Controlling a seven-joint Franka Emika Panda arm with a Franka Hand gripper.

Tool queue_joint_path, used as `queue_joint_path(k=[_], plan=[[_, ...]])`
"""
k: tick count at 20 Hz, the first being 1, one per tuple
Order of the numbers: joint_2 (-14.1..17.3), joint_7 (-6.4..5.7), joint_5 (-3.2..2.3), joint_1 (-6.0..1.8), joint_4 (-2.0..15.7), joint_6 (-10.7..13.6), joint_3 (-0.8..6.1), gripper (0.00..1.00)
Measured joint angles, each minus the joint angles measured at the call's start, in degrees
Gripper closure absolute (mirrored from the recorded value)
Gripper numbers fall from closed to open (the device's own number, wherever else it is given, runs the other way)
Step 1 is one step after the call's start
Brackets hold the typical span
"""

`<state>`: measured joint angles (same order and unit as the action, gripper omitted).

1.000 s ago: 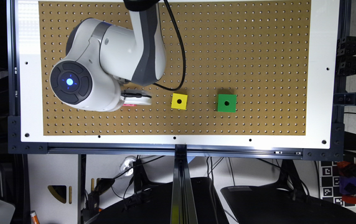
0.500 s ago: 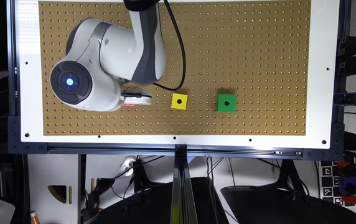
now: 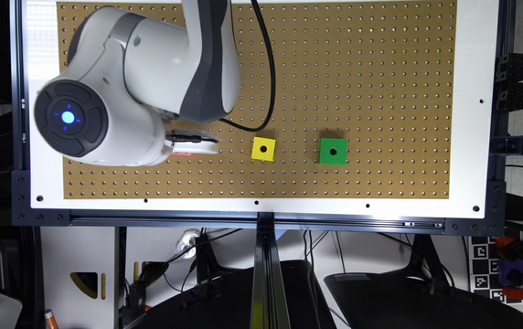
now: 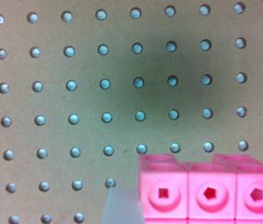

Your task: Pick up pink block.

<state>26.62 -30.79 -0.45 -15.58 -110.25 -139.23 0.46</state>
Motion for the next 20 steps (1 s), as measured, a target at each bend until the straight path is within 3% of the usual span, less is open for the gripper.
queue_joint_path(k=[3, 6, 11, 20], plan=[[-2.3, 0.0, 0.0, 0.0, -0.01, 2.49, 0.01, 1.0], [-3.48, 0.0, 0.0, 0.0, 0.07, 3.26, 0.01, 1.0], [-9.08, 0.0, 0.0, 0.0, 0.12, 8.91, 0.04, 1.0], [-8.87, 0.0, 0.0, 0.0, 0.1, 9.13, 0.05, 1.0]])
